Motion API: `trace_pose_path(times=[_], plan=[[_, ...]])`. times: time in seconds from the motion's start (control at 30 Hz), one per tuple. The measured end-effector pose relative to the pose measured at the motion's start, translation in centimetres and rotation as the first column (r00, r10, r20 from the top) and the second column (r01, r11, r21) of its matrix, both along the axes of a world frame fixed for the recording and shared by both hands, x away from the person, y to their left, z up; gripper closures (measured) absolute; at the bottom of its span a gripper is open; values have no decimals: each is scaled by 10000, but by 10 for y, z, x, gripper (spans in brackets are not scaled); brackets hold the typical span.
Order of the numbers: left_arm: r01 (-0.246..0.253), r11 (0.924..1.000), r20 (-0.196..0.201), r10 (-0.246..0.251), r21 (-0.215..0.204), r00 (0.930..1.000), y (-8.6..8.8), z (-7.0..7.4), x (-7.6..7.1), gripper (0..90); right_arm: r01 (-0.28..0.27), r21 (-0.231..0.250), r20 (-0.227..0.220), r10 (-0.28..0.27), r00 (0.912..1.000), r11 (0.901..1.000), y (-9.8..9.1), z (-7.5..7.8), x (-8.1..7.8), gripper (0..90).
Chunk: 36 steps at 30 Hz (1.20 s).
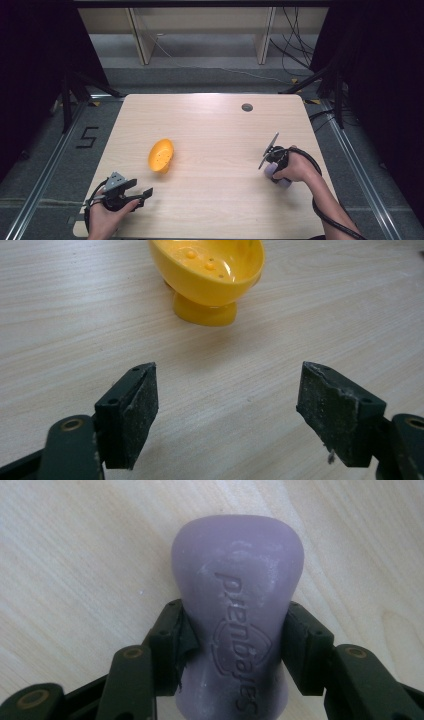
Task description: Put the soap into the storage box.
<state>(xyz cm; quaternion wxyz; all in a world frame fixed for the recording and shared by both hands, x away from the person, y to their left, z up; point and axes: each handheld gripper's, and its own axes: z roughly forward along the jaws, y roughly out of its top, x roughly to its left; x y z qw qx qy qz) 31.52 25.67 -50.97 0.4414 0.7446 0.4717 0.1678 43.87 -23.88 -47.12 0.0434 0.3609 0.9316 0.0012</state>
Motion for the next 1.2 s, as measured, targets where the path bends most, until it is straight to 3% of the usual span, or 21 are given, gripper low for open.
trace_pose_path(times=[0.03,0.23,0.37,0.4,0.53,0.67,0.7,0.73,0.8,0.9,0.93,1.0,1.07,1.1,1.13,1.2], plan=[[-19,10000,-4,19,-23,10000,0,0,0,237,-506,-10,68,506,9987,9987,-3,0,1,500],[97,9999,94,-96,-67,9999,0,1,0,238,-1007,-4,542,1005,9935,9949,-3,1,-9,501],[-37,9999,-44,37,-140,10000,-1,1,-1,239,-922,20,1028,915,9905,9957,-1,1,-18,502],[-78,9999,-15,77,-150,10000,-1,0,-1,239,-1272,16,1167,1261,9851,9919,-2,2,-17,502],[-63,9999,-17,62,-111,10000,-1,1,-1,239,-1448,34,1658,1423,9758,9895,2,5,-26,502],[-124,9999,-34,124,-67,9999,0,1,-1,239,-1725,-127,2340,1706,9572,9849,5,7,-32,502],[-124,9999,-34,124,-67,9999,0,1,-1,239,-1725,-127,2340,1706,9572,9849,5,7,-32,502],[-101,9999,-15,101,-49,9999,0,1,-1,239,-1749,-262,2706,1755,9466,9842,6,10,-36,502],[-111,9999,-26,111,-58,9999,0,1,-1,239,-1781,-329,2874,1800,9407,9835,7,11,-39,502],[-5,9999,-13,5,-111,10000,0,1,-1,239,-1974,-492,3412,2022,9180,9791,7,14,-44,502],[-19,9999,-9,19,-114,10000,0,1,-1,239,-1896,-504,3506,1951,9160,9806,7,15,-46,502],[-92,9998,18,93,-161,10000,0,1,-1,239,-1905,-540,3800,1966,9038,9802,8,16,-50,502],[-125,9999,35,125,-83,9999,0,1,-1,239,-1932,-564,4109,1991,8897,9795,10,18,-54,503],[-81,9998,31,81,-169,10000,0,1,-1,239,-2126,-582,4257,2169,8785,9754,10,19,-55,502],[-67,9998,15,68,-185,10000,0,1,-1,239,-1985,-540,4394,2018,8753,9786,11,20,-57,502],[41,10000,149,-40,-68,9999,1,2,0,240,-2196,-737,4623,2284,8568,9728,11,22,-59,502]])
